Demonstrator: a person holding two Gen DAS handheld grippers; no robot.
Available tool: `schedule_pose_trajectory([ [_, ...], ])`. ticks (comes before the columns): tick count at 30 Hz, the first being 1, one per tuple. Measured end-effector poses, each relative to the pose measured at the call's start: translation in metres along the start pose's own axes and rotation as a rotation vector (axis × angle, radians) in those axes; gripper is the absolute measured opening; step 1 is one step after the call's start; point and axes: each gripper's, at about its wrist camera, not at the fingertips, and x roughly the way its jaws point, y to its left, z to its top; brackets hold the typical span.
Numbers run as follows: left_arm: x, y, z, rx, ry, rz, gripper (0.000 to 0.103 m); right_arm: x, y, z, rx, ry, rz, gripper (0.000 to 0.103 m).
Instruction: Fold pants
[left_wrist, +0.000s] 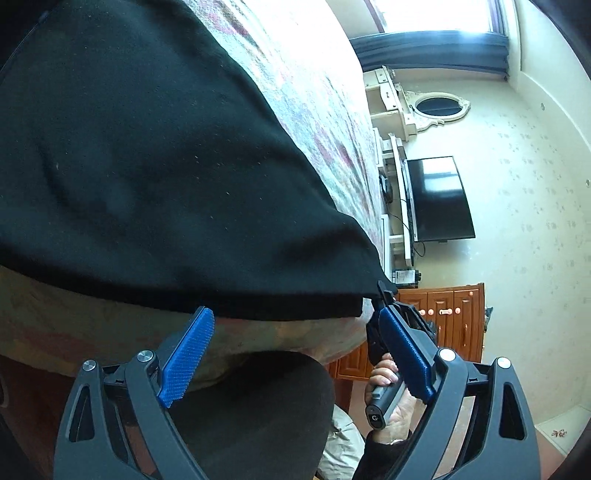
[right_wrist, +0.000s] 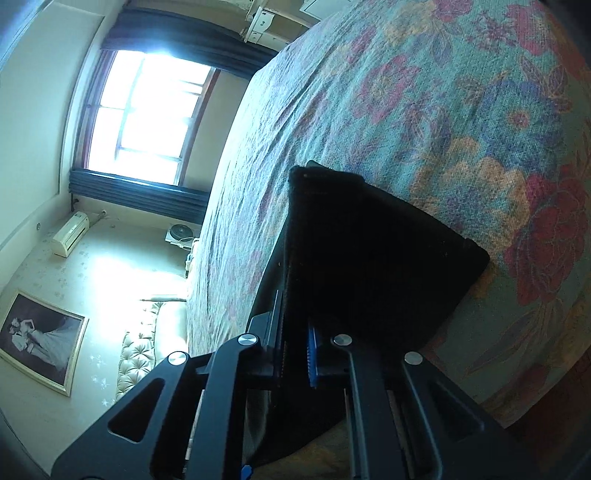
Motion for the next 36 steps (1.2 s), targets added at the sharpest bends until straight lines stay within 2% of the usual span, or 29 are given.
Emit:
schedule_pose_trajectory([
  [2,0.001,-0.003,0.003,0.045,-0.008,0.023,0.089,-0.001,-0.003,0.001,0.02,0.004,0.013,0.009],
  [4,0.003,-0.001,0.009,0.035,-0.036,0.056,0.089,-0.004,-0.005,0.002,0.023,0.007,0.014,0.009],
  [8,0.008,0.004,0.012,-0.026,-0.08,0.044,0.089,-0.013,-0.011,0.002,0.024,0.009,0.014,0.009],
  [12,0.01,0.002,0.012,-0.046,-0.093,0.029,0.089,-0.02,-0.018,0.003,0.029,0.006,0.008,0.009],
  [13,0.01,0.002,0.012,-0.052,-0.091,0.029,0.088,-0.022,-0.02,0.003,0.028,0.007,0.007,0.009],
  [14,0.009,0.001,0.011,-0.051,-0.088,0.031,0.076,-0.025,-0.022,0.002,0.026,0.006,0.003,0.009],
  [16,0.011,-0.005,0.011,-0.021,-0.062,0.052,0.062,-0.032,-0.026,0.0,0.025,0.001,-0.009,0.009],
  [22,0.015,-0.003,0.003,0.016,0.015,0.079,0.062,-0.047,-0.049,-0.01,0.043,-0.002,-0.066,0.008],
  [27,0.019,-0.011,-0.001,0.083,0.074,0.06,0.062,-0.051,-0.077,-0.015,0.089,0.01,-0.083,0.008],
  [30,0.008,-0.025,0.0,0.172,0.056,0.055,0.066,-0.07,-0.076,-0.011,0.067,-0.04,-0.137,0.019],
  [32,-0.003,-0.036,0.005,0.263,0.011,0.085,0.073,-0.085,-0.075,-0.004,0.052,-0.082,-0.15,0.027],
  [34,-0.014,-0.049,0.008,0.38,-0.068,0.13,0.077,-0.091,-0.075,0.0,0.049,-0.091,-0.154,0.05],
  [36,-0.023,-0.057,0.014,0.473,-0.145,0.2,0.079,-0.094,-0.082,0.001,0.091,-0.103,-0.123,0.057],
])
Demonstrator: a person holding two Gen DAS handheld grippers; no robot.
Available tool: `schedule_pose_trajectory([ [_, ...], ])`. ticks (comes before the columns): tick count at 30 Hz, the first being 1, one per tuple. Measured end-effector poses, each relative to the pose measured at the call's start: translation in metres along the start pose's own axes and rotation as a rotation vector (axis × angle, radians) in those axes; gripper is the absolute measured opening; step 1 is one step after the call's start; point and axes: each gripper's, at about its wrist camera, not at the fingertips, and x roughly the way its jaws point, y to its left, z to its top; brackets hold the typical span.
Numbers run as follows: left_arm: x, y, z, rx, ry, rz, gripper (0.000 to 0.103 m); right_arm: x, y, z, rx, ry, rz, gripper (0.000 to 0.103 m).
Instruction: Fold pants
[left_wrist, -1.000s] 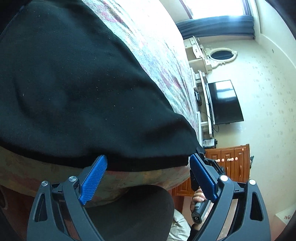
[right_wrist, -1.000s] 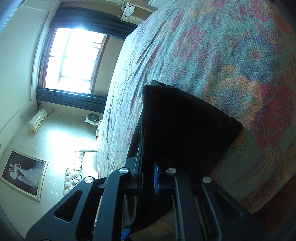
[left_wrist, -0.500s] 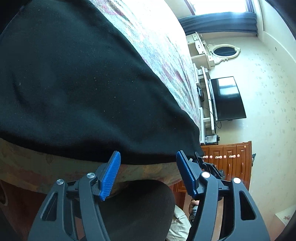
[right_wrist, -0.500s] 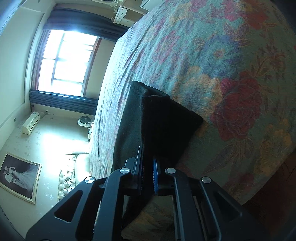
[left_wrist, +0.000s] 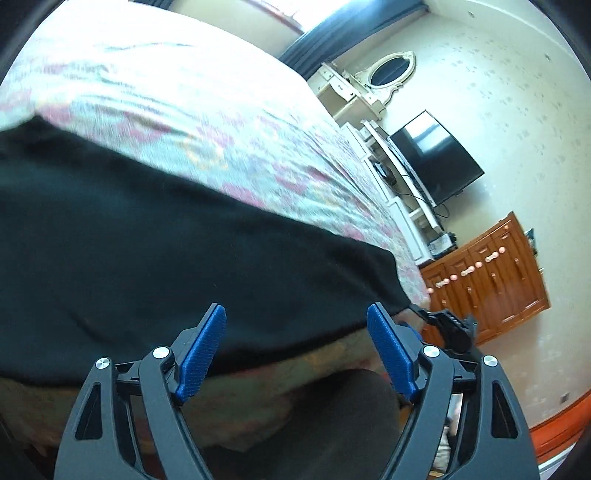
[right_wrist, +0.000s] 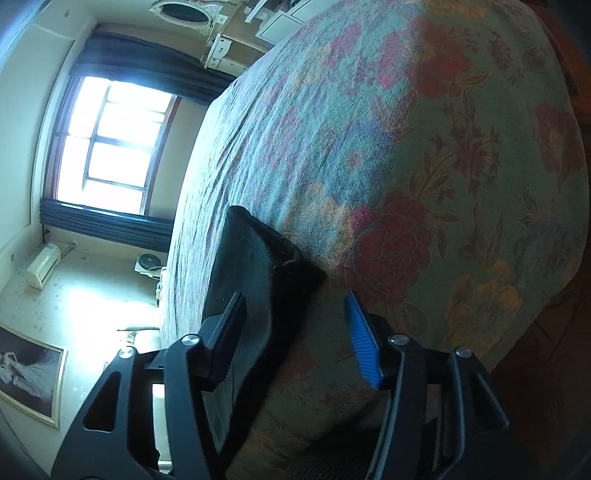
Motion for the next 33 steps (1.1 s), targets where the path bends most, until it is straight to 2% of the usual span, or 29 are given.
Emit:
schedule_pose_trajectory([
  [3,-0.004,0.01,0.013,0.019,-0.042,0.052,0.081,0.009,-0.007,0.002,0.033,0.008,0.068,0.057],
  [6,0.002,0.031,0.017,-0.057,-0.013,0.085,0.081,0.025,-0.012,0.002,0.078,0.022,0.1,0.063],
  [8,0.005,0.047,0.015,-0.126,0.005,0.099,0.081,0.03,-0.014,0.003,0.099,0.016,0.117,0.061],
  [9,0.005,0.055,0.014,-0.158,0.015,0.107,0.081,0.031,-0.011,0.004,0.068,0.02,0.106,0.04],
  [10,0.006,0.062,0.012,-0.185,0.022,0.112,0.081,0.033,-0.007,0.001,0.032,0.038,0.106,0.01],
  [14,-0.006,0.082,0.014,-0.221,0.011,0.113,0.082,0.032,0.002,0.0,-0.034,0.05,0.079,0.012],
  [15,-0.011,0.085,0.016,-0.208,-0.003,0.121,0.082,0.035,0.001,0.002,-0.03,0.052,0.061,0.02],
  [16,-0.017,0.088,0.018,-0.191,-0.02,0.128,0.082,0.038,-0.005,0.003,-0.004,0.059,0.062,0.038],
  [18,-0.031,0.094,0.025,-0.156,-0.051,0.142,0.083,0.044,-0.013,0.003,0.076,0.051,0.179,0.052],
  [20,-0.043,0.103,0.032,-0.135,-0.074,0.172,0.086,0.045,-0.01,0.004,0.062,0.058,0.151,0.038],
  [21,-0.05,0.111,0.036,-0.135,-0.08,0.195,0.086,0.045,-0.007,0.002,0.031,0.071,0.126,0.013],
  [25,-0.077,0.158,0.049,-0.213,-0.098,0.28,0.086,0.035,0.004,0.004,0.013,0.066,0.145,0.011],
  [29,-0.115,0.215,0.047,-0.322,-0.129,0.347,0.086,0.021,0.035,0.004,-0.052,0.053,0.164,0.011],
  [31,-0.133,0.239,0.044,-0.372,-0.147,0.344,0.086,0.016,0.053,0.002,-0.084,0.051,0.185,0.011],
  [33,-0.149,0.255,0.04,-0.397,-0.17,0.303,0.086,0.011,0.076,-0.002,-0.13,0.048,0.196,0.011],
])
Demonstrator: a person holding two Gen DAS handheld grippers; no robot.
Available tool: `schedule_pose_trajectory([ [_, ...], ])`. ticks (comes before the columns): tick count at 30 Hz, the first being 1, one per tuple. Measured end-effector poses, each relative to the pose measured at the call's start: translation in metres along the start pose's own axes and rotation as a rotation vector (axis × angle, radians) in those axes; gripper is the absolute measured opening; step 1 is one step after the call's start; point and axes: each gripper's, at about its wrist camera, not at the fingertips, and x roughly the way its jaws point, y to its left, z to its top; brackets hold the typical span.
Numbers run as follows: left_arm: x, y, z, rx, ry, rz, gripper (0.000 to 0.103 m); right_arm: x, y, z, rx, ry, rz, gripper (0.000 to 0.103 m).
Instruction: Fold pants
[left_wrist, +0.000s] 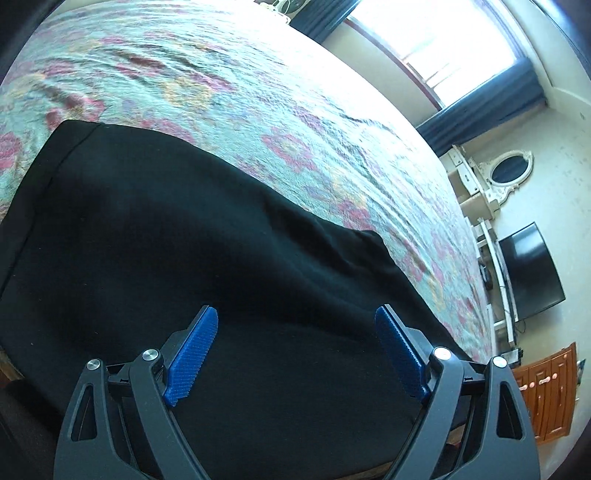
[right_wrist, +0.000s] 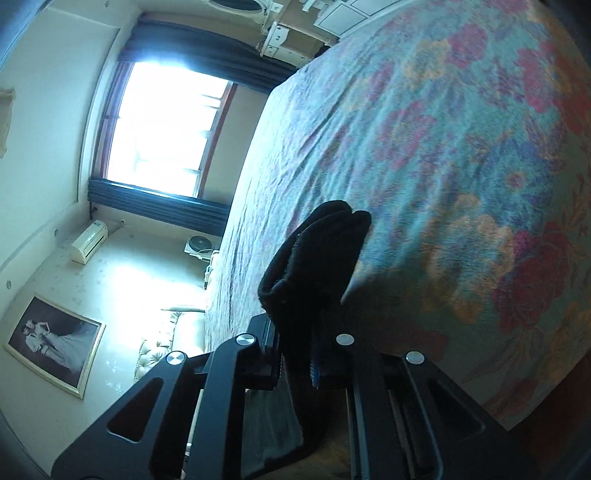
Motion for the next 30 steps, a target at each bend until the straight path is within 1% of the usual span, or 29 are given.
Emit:
schedule_pose_trajectory([
  [4,-0.012,0.012,-0.001,-0.022,-0.01,-0.055,0.086,0.007,0.061,-0.012,-0.142,0.018,0.025,0.011],
  [10,-0.008,0.005,-0.007,0.033,-0.014,-0.038,0.087,0.035,0.158,-0.046,-0.372,0.073,0.051,0.011],
  [13,-0.009,0.007,-0.006,0.057,-0.009,-0.039,0.088,0.043,0.193,-0.074,-0.464,0.101,0.051,0.011],
  [15,-0.009,0.008,-0.006,0.048,-0.012,-0.052,0.088,0.052,0.212,-0.088,-0.522,0.119,0.045,0.011],
  [17,-0.01,0.011,-0.005,0.035,-0.013,-0.069,0.088,0.064,0.23,-0.101,-0.581,0.131,0.022,0.011],
  [21,-0.009,0.015,-0.004,0.017,-0.007,-0.089,0.088,0.076,0.25,-0.138,-0.685,0.168,-0.004,0.011],
  [25,-0.008,0.015,-0.004,0.023,-0.001,-0.08,0.088,0.092,0.266,-0.172,-0.765,0.216,-0.009,0.011],
  [30,-0.008,0.011,-0.004,0.04,0.006,-0.063,0.088,0.112,0.277,-0.208,-0.817,0.265,-0.009,0.011],
])
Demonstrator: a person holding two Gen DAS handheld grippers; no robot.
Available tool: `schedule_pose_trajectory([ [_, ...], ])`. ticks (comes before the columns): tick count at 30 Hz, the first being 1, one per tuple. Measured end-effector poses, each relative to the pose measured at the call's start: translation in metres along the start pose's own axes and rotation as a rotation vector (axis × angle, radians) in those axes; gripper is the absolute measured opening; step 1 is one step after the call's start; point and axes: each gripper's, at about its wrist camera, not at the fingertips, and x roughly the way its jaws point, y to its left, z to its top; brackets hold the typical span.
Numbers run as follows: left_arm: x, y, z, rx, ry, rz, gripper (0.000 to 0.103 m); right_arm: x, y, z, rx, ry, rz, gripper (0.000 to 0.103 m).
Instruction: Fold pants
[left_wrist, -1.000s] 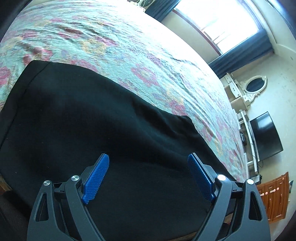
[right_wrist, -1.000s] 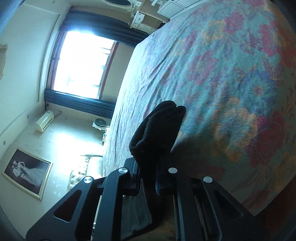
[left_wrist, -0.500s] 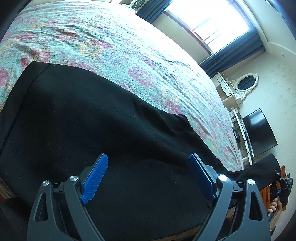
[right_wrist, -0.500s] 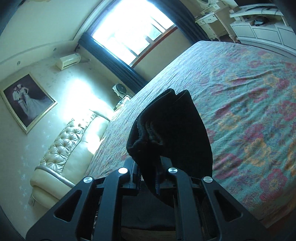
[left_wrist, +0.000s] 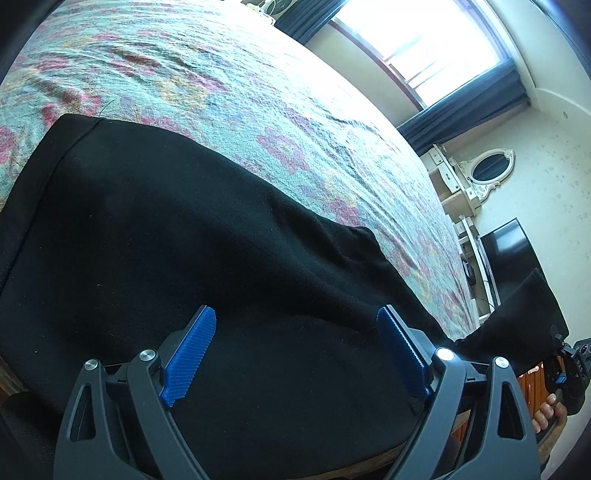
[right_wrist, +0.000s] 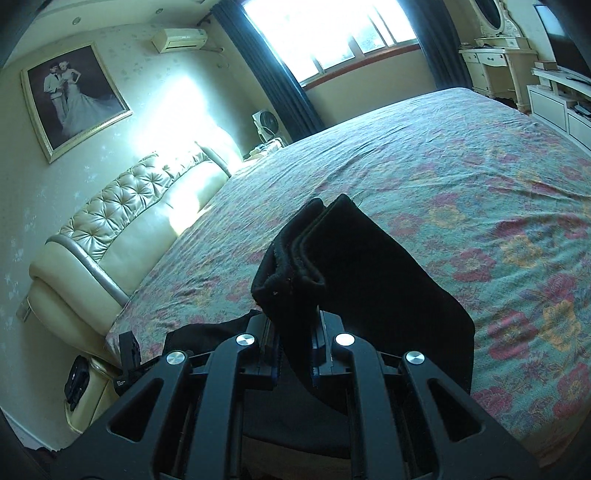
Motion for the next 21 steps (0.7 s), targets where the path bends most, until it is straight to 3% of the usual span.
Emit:
schedule_pose_trajectory([
  [13,0.001,0.0,0.001,0.003,0.004,-0.005,0.088,0.094,0.033,-0.056,-0.083,0.18,-0.043,0.011],
  [21,0.003,0.0,0.0,0.01,0.001,-0.007,0.088,0.127,0.049,-0.088,-0.154,0.26,-0.073,0.011],
])
